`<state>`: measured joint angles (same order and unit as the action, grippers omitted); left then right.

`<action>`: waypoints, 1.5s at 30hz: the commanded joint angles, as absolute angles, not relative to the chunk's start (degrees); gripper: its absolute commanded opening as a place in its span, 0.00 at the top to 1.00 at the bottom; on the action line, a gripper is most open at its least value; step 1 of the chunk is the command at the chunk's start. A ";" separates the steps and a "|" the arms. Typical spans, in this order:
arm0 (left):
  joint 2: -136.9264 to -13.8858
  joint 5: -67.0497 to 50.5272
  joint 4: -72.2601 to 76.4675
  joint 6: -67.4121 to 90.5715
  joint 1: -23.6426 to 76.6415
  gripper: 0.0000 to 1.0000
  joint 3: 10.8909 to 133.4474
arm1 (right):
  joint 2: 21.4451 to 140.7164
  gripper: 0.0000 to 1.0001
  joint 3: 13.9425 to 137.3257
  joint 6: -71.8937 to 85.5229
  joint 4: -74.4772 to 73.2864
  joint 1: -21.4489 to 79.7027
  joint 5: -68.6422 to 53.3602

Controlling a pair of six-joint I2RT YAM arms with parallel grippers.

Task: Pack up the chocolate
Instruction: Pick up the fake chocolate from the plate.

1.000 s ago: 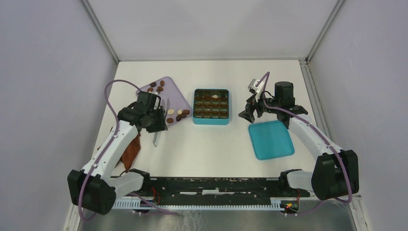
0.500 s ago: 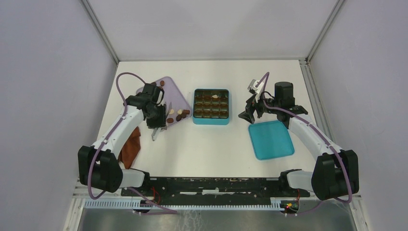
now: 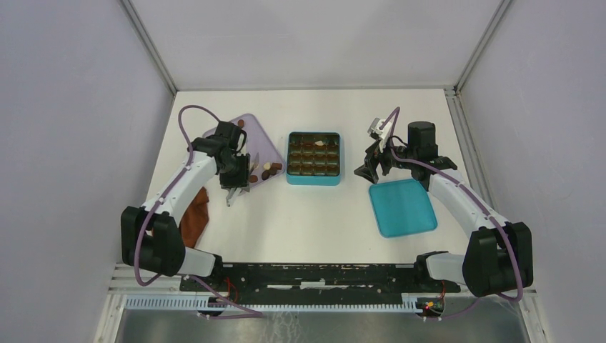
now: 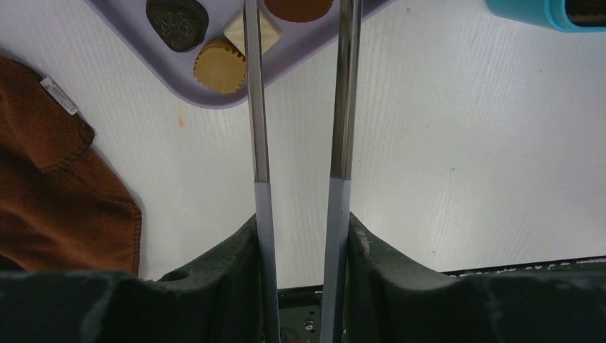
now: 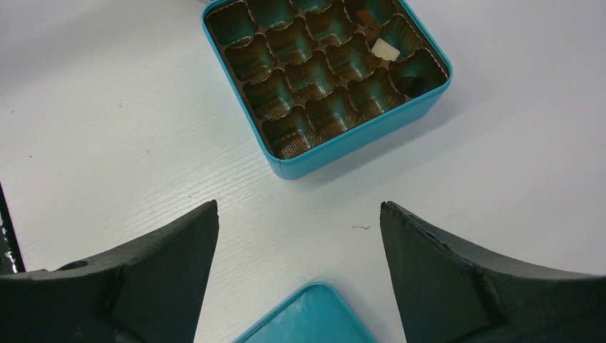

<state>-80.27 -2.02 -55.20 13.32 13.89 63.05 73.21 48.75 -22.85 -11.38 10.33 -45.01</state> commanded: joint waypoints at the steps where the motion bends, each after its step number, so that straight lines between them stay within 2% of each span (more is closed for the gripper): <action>1: -80.72 -1.98 -54.82 10.50 13.45 0.55 65.91 | 73.30 0.11 51.06 -23.64 -10.41 10.08 -46.14; 11: -81.94 -1.85 -55.02 10.08 13.10 0.51 65.92 | 73.39 0.11 51.05 -23.64 -10.44 10.06 -46.29; 35: -84.71 -3.39 -55.12 9.93 12.95 0.53 66.20 | 73.30 0.11 51.06 -23.82 -10.47 10.07 -46.41; 37: -84.59 -3.59 -55.11 9.86 13.01 0.58 66.10 | 73.31 0.11 51.06 -23.82 -10.55 10.10 -46.41; 42: -84.18 -4.04 -55.21 10.05 13.05 0.85 66.18 | 73.22 0.11 51.06 -23.90 -10.50 10.04 -46.41; 45: -83.57 -3.85 -55.28 10.33 13.01 0.95 66.42 | 73.22 0.11 51.06 -23.91 -10.54 10.11 -46.41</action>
